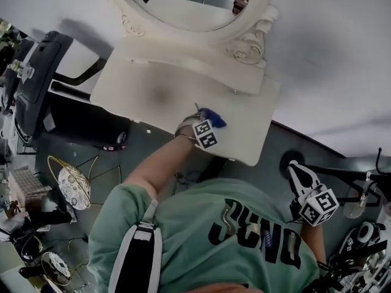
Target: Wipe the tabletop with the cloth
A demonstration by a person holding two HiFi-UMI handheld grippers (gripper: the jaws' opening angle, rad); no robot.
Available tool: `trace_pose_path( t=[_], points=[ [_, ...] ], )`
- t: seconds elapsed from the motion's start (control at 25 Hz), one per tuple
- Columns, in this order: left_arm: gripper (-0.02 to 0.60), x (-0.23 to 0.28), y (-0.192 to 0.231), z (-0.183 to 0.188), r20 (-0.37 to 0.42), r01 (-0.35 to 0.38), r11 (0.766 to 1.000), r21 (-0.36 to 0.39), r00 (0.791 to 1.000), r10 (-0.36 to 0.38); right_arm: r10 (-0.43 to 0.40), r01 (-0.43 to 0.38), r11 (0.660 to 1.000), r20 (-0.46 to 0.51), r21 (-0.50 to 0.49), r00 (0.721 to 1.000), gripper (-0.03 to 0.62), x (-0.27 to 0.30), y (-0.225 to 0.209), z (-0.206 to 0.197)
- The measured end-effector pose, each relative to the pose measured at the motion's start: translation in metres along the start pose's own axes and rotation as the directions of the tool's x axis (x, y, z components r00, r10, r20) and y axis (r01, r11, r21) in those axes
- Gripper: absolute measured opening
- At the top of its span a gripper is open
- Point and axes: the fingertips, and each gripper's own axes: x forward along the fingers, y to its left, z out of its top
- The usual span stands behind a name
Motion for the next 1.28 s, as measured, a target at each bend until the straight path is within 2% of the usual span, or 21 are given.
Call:
trace_pose_path(
  t=[0.12, 0.28, 0.32, 0.4, 0.52, 0.64, 0.76, 0.88, 0.96, 1.12, 1.28],
  points=[
    [0.092, -0.038, -0.08, -0.048, -0.018, 0.015, 1.0, -0.014, 1.0, -0.016, 0.045, -0.044, 0.998, 0.019, -0.033, 0.999, 0.012, -0.034, 0.021, -0.023],
    [0.094, -0.064, -0.206, -0.126, -0.141, 0.141, 0.989, -0.044, 0.979, -0.146, 0.055, -0.053, 0.998, 0.042, -0.042, 0.998, 0.012, -0.089, 0.034, -0.059],
    [0.094, -0.069, -0.227, -0.137, -0.152, 0.149, 0.987, -0.059, 0.976, -0.157, 0.051, -0.05, 0.998, 0.049, -0.033, 0.997, 0.012, -0.101, 0.032, -0.066],
    [0.094, -0.079, -0.237, -0.132, -0.134, 0.127, 0.987, -0.102, 0.981, -0.14, 0.04, -0.039, 0.999, 0.063, -0.012, 0.997, 0.012, -0.119, 0.029, -0.074],
    [0.095, -0.09, -0.193, -0.077, -0.035, 0.051, 0.99, -0.128, 0.998, -0.056, 0.028, -0.028, 1.0, 0.074, -0.006, 0.997, 0.012, -0.131, 0.027, -0.069],
    [0.095, -0.087, -0.115, -0.009, 0.059, -0.031, 0.992, -0.125, 0.998, 0.038, 0.012, -0.011, 1.0, 0.086, -0.016, 0.996, 0.012, -0.124, 0.024, -0.054],
    [0.097, -0.053, -0.033, 0.048, 0.081, -0.093, 0.99, -0.11, 0.991, 0.102, -0.026, 0.026, 1.0, 0.086, 0.006, 0.996, 0.012, -0.105, 0.005, -0.036],
    [0.097, -0.007, 0.027, 0.084, 0.067, -0.1, 0.99, -0.097, 0.992, 0.107, -0.073, 0.071, 0.997, 0.068, 0.033, 0.995, 0.012, -0.077, -0.018, -0.017],
    [0.097, 0.018, 0.046, 0.095, 0.066, -0.078, 0.994, -0.083, 0.994, 0.083, -0.107, 0.104, 0.993, 0.054, 0.064, 0.993, 0.012, -0.058, -0.033, -0.006],
    [0.098, 0.052, 0.058, 0.109, 0.082, -0.05, 0.998, -0.035, 0.995, 0.053, -0.147, 0.144, 0.983, 0.02, 0.111, 0.989, 0.012, -0.03, -0.055, 0.012],
    [0.097, 0.059, 0.06, 0.115, 0.11, -0.024, 0.998, -0.055, 0.993, 0.03, -0.154, 0.154, 0.98, -0.01, 0.123, 0.988, 0.012, -0.013, -0.062, 0.015]
  ],
)
